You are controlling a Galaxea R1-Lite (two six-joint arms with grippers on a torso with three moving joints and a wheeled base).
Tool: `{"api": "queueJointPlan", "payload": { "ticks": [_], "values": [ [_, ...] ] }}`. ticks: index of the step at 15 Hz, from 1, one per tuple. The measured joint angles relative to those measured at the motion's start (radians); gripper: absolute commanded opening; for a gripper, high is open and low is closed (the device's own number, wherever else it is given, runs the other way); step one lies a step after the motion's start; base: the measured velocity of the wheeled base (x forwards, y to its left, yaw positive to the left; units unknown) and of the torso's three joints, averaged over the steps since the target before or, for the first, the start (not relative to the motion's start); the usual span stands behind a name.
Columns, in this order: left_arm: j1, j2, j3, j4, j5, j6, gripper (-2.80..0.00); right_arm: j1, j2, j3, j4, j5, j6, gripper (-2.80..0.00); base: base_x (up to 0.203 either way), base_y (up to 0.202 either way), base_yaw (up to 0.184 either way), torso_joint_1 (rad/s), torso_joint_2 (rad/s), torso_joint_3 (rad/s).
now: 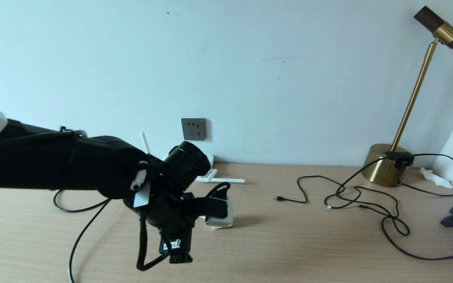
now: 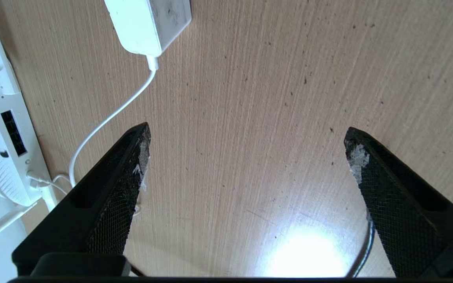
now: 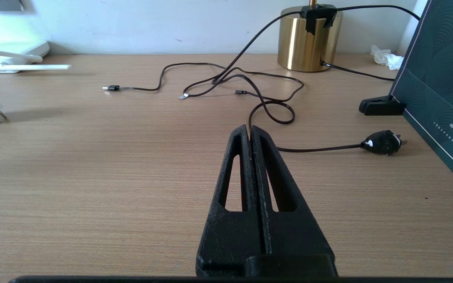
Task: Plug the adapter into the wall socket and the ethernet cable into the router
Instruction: Pick up plug
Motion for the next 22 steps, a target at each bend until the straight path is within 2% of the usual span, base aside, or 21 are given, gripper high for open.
{"api": "queueJointPlan", "payload": {
  "ticks": [7,10,15,19,22],
  "values": [
    [0.032,-0.033,0.026,-0.002,-0.013,0.040,0.00,0.000,0.000,0.000,0.000,0.000,0.000,-2.80,0.000,0.000,0.000,0.000,0.00,0.000],
    [0.050,-0.022,-0.004,0.000,-0.028,0.053,0.00,0.000,0.000,0.000,0.000,0.000,0.001,-2.80,0.000,0.000,0.000,0.000,0.00,0.000],
    [0.062,0.042,-0.173,0.052,-0.080,0.059,0.00,0.000,0.000,0.000,0.000,0.000,0.001,-2.80,0.000,0.000,0.000,0.000,0.00,0.000],
    [0.063,0.142,-0.327,0.082,-0.215,0.057,0.00,0.000,0.000,0.000,0.000,0.000,0.000,-2.80,0.000,0.000,0.000,0.000,0.00,0.000],
    [0.067,0.217,-0.474,0.195,-0.271,0.059,0.00,0.000,0.000,0.000,0.000,0.000,0.000,-2.80,0.000,0.000,0.000,0.000,0.00,0.000]
  ]
}}
